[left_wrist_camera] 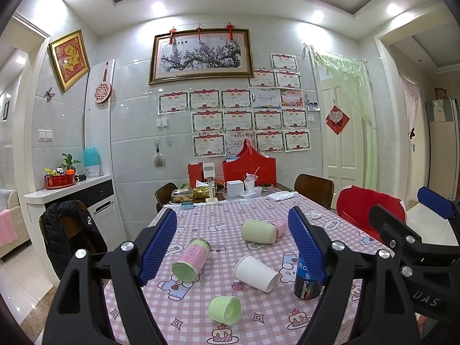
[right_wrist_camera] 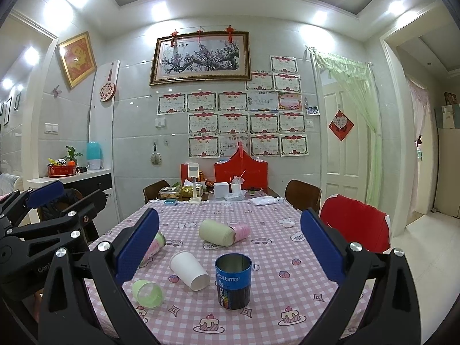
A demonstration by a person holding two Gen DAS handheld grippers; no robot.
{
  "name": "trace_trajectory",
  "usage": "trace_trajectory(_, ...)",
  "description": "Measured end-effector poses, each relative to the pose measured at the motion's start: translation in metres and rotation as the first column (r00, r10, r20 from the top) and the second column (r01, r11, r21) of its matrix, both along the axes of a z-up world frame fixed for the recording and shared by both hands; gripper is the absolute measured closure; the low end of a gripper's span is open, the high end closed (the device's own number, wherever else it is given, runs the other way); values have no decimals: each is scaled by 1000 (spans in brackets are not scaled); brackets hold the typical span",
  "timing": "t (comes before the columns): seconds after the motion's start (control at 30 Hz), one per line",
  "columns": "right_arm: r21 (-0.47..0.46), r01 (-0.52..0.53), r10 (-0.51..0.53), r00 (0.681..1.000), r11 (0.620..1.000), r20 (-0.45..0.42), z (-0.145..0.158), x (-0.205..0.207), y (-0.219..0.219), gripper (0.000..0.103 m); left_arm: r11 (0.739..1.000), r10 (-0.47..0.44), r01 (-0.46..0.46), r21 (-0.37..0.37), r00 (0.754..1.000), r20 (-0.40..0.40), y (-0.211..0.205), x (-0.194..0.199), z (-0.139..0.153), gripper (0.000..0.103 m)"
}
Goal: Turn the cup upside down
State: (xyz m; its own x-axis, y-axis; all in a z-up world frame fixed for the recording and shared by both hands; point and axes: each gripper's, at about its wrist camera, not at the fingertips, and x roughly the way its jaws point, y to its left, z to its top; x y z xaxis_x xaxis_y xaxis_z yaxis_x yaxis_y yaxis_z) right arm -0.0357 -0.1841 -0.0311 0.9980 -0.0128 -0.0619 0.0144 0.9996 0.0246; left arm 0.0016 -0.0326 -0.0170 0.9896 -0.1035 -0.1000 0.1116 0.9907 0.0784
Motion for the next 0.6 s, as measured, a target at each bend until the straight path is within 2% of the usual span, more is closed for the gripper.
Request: trace_trajectory(0.6, 0, 5, -5, 1000, 1000, -12, -3, 5, -2, 8, 1000, 4, -3, 5, 1000, -8, 3, 5, -4, 24)
